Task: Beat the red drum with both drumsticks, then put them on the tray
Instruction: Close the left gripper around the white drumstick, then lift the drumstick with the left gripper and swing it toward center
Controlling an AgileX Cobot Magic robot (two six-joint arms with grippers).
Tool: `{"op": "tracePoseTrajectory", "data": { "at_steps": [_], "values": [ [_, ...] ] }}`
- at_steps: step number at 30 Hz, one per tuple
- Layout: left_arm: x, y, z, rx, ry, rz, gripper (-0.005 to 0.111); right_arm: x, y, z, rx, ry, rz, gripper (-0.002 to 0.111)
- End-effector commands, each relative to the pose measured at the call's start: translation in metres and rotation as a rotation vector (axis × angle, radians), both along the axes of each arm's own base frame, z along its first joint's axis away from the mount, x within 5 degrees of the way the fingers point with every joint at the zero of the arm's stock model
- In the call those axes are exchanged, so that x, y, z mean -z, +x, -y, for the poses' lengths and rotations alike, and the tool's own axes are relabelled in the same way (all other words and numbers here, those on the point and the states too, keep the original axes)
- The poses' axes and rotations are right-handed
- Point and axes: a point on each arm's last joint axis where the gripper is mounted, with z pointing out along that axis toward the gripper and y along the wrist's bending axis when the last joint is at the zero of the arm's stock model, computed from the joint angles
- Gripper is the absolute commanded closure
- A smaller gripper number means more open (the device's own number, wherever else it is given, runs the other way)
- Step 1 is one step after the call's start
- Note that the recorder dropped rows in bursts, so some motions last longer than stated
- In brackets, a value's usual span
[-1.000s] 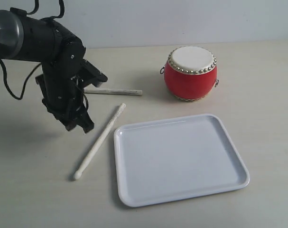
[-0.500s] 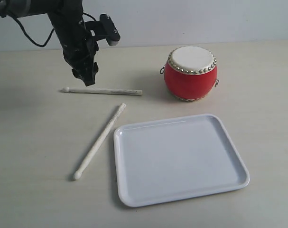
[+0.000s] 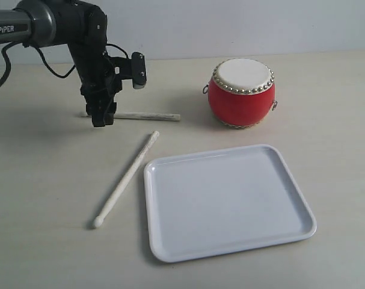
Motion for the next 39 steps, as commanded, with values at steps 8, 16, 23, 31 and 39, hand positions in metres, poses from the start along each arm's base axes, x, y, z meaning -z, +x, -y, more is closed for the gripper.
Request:
{"op": "tracePoseTrajectory", "data": {
  "at_steps": [8, 16, 23, 31, 39],
  "values": [
    [0.017, 0.014, -0.004, 0.027, -0.036, 0.073, 0.055, 0.000, 0.000, 0.000, 0.002, 0.001, 0.009, 0.108],
    [0.017, 0.016, -0.003, 0.069, -0.032, 0.088, 0.055, 0.000, 0.000, 0.000, 0.002, 0.001, 0.009, 0.108],
    [0.031, 0.016, -0.003, 0.100, -0.017, 0.066, 0.058, 0.000, 0.000, 0.000, 0.002, 0.001, 0.009, 0.108],
    [0.036, 0.015, -0.003, 0.101, -0.013, 0.055, 0.103, 0.000, 0.000, 0.000, 0.002, -0.001, 0.009, 0.108],
    [0.020, 0.013, -0.004, 0.055, 0.002, 0.065, 0.107, 0.000, 0.000, 0.000, 0.002, -0.001, 0.009, 0.108]
  ]
}}
